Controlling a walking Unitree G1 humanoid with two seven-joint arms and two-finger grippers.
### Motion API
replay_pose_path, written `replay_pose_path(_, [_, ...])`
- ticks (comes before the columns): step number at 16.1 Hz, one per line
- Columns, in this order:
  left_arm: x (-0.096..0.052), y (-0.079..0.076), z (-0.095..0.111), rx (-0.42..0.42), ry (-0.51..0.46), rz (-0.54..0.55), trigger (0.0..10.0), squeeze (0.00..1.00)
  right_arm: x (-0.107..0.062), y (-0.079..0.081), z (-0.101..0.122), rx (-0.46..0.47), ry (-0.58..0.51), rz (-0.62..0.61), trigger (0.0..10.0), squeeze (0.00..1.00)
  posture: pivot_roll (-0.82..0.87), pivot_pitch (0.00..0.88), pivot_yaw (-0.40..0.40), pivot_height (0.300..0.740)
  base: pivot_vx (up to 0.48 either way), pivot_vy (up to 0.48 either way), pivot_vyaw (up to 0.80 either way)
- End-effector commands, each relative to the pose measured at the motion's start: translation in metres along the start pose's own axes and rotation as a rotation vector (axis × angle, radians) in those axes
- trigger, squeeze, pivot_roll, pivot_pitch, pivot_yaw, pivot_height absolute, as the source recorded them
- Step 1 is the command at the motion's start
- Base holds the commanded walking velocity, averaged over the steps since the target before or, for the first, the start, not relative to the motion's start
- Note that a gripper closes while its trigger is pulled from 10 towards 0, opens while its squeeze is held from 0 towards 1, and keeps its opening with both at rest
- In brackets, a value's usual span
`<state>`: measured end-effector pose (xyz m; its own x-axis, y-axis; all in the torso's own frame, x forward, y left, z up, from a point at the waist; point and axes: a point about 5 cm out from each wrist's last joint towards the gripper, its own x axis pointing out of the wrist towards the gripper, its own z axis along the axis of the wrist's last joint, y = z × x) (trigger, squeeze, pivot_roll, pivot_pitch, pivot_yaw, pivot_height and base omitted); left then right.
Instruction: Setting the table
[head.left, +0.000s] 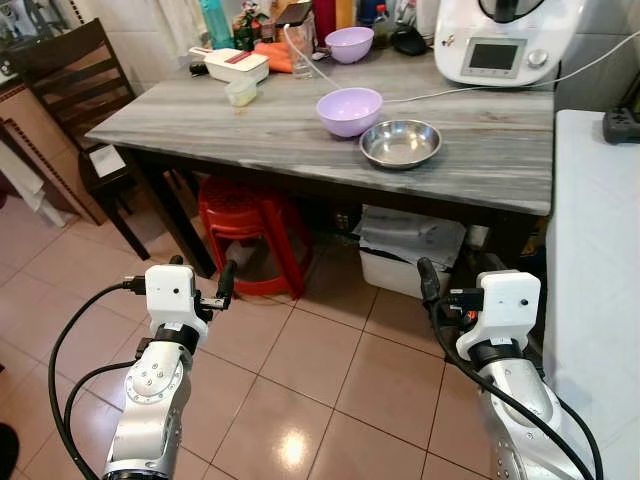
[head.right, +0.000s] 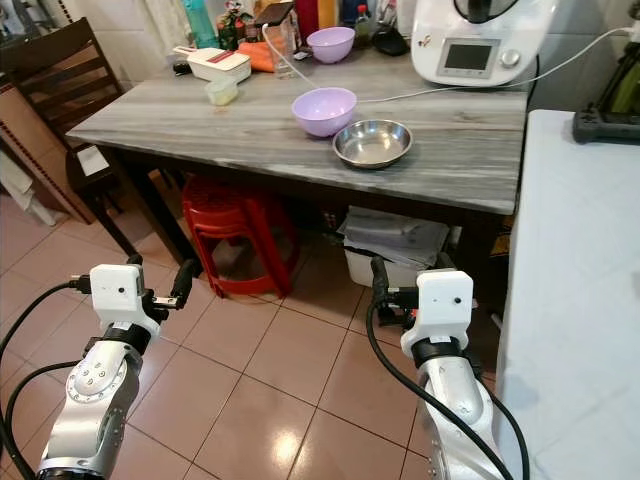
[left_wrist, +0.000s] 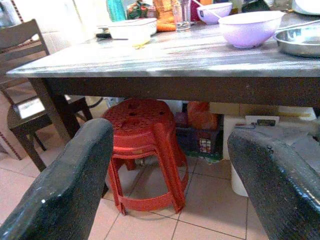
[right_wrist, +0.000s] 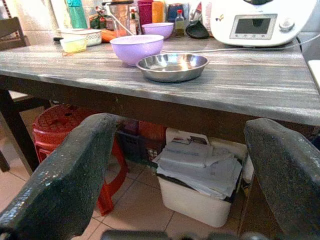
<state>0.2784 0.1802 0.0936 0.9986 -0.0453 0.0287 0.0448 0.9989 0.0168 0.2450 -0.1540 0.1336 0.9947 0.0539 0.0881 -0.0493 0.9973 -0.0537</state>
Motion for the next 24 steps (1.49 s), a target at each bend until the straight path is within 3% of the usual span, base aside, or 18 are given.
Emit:
replay_pose_path(1, [0.0000, 0.0033, -0.0022, -0.002, 0.018, 0.004, 10.0, 0.00, 0.0001, 0.0021, -0.0006, 0.022, -0.001, 0.004, 10.0, 0.00, -0.08, 0.045, 0.140, 0.740, 0.000, 0.000, 0.00])
replay_pose_path(5, [0.0010, 0.0028, -0.0024, 0.001, 0.018, 0.000, 10.0, 0.00, 0.0010, 0.0022, -0.0004, 0.022, -0.005, 0.003, 10.0, 0.00, -0.08, 0.042, 0.140, 0.740, 0.000, 0.067, 0.00])
replay_pose_path(16, [0.0022, -0.0018, -0.0023, 0.010, 0.015, -0.031, 10.0, 0.00, -0.0004, 0.0020, -0.0020, 0.024, -0.004, -0.008, 10.0, 0.00, -0.08, 0.043, 0.151, 0.740, 0.000, 0.438, 0.00])
replay_pose_path(24, [0.0034, -0.0035, -0.0018, 0.033, 0.000, -0.034, 10.0, 0.00, -0.0015, 0.0018, -0.0068, 0.012, 0.011, -0.005, 10.0, 0.00, -0.08, 0.037, 0.151, 0.740, 0.000, 0.000, 0.00])
